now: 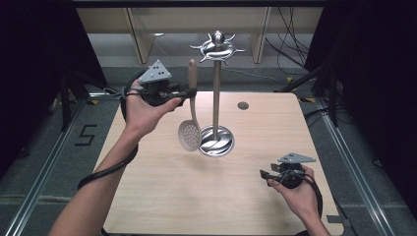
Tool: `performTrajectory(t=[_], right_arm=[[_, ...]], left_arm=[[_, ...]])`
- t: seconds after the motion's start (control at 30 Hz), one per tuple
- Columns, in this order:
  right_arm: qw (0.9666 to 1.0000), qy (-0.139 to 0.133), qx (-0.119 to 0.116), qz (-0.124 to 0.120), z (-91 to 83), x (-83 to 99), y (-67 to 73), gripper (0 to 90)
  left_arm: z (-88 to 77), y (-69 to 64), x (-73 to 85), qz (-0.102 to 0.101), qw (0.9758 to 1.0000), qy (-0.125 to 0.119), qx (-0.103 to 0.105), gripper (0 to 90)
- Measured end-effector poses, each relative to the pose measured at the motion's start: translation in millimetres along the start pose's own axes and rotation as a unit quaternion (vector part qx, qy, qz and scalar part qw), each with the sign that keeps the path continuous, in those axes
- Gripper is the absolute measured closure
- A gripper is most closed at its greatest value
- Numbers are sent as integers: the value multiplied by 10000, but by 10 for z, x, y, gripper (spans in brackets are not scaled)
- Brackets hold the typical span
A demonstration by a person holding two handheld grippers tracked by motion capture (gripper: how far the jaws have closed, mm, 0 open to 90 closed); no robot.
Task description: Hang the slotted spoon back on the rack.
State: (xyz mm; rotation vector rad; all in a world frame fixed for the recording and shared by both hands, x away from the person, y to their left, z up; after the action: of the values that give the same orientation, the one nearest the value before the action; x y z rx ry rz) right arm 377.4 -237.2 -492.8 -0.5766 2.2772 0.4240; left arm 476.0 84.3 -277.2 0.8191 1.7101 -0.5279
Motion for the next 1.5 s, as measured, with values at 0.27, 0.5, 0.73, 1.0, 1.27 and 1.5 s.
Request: performTrajectory(t=[0.27,0.5,0.73,1.0,1.27,1.5], right_arm=[[10000,16,-48,43,1,4,6,480],[10000,8,-9,65,2,5,11,479],[9999,32,-5,96,3,8,18,479],[10000,30,-3,90,2,8,18,478],[10000,33,-9,93,3,9,18,478],[10000,19,-13,71,5,9,17,478]], left_arm=[[46,-7,-17,-20,10000,44,-10,704],[73,1,-34,-38,10000,55,-16,703],[97,6,-47,-44,10000,85,-14,703],[135,-9,-69,-39,9999,129,0,703],[186,-1,-52,-90,9998,182,17,703],[236,-2,-55,-101,9997,200,23,702]])
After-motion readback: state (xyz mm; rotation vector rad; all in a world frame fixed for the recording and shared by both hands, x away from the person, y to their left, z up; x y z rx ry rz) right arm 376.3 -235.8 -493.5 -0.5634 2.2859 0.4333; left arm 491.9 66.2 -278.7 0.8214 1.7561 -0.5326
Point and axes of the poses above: each handheld gripper's, and its own axes: z roughly forward along the jaws, x roughly out of its underside, y roughly to its left, the point moved 5 cm from there along z, roughly forward along the jaws, and after that the axes turned 3 degrees about -x, right-handed, at the moved point
